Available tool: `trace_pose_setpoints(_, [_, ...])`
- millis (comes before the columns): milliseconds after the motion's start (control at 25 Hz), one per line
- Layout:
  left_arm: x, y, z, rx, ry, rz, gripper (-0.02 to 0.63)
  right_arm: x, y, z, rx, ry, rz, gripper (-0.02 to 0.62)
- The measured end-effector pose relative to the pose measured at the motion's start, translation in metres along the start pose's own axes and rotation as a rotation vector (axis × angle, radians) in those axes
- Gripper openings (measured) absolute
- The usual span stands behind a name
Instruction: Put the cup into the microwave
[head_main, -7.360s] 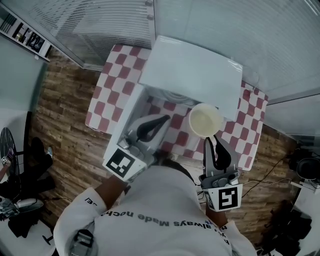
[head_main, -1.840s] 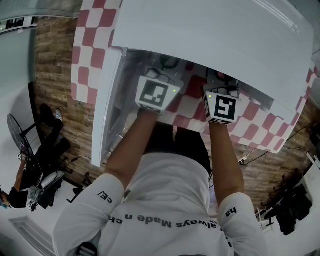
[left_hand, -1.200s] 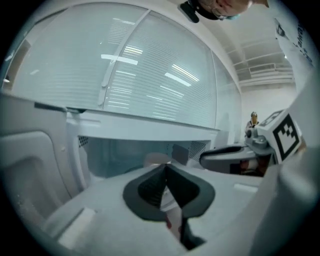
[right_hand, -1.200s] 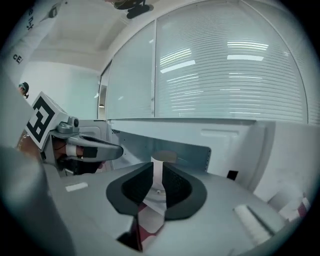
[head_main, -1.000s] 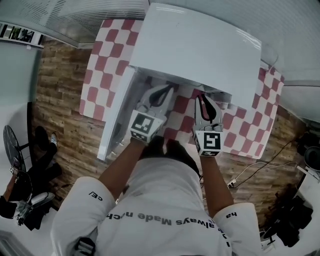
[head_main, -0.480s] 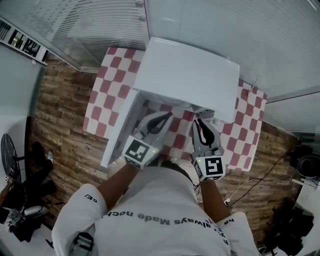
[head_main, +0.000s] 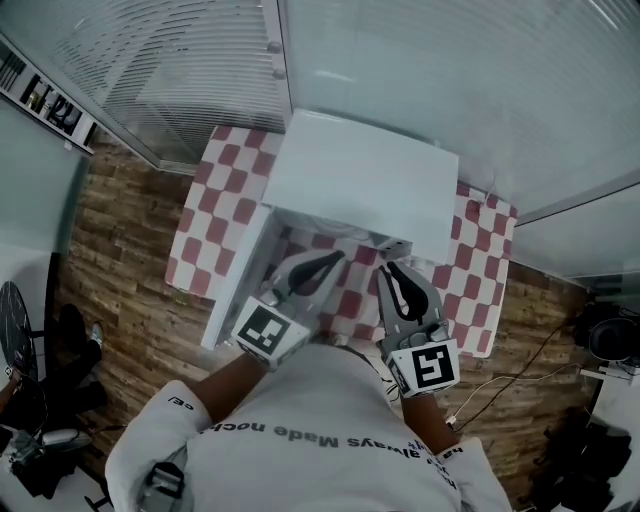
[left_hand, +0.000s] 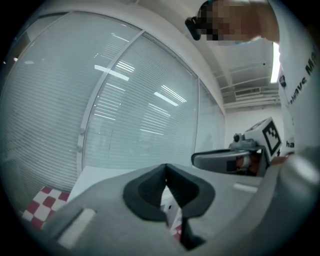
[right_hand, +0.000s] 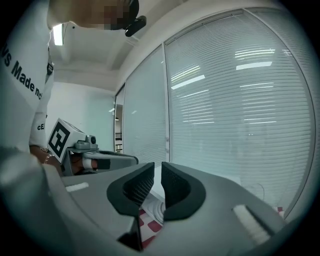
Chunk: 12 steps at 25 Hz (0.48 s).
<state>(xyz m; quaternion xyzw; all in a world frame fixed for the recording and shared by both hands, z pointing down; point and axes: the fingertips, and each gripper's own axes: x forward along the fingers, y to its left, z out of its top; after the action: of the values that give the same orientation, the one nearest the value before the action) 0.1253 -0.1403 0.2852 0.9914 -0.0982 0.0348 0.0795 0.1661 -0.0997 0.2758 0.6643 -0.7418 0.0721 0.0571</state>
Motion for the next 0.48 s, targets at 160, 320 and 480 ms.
trace_pose_setpoints(160, [-0.005, -0.009, 0.021, -0.002, -0.021, -0.004, 0.005, -0.01, 0.005, 0.027, -0.006, -0.044, 0.013, 0.044])
trace_pose_setpoints(320, [-0.006, -0.013, 0.032, 0.009, -0.038, -0.02, 0.005, -0.019, 0.008, 0.045, -0.011, -0.071, 0.018, 0.044])
trace_pose_setpoints(480, [-0.006, -0.02, 0.04, -0.005, -0.056, -0.026, 0.005, -0.025, 0.008, 0.056, -0.004, -0.1, 0.015, 0.044])
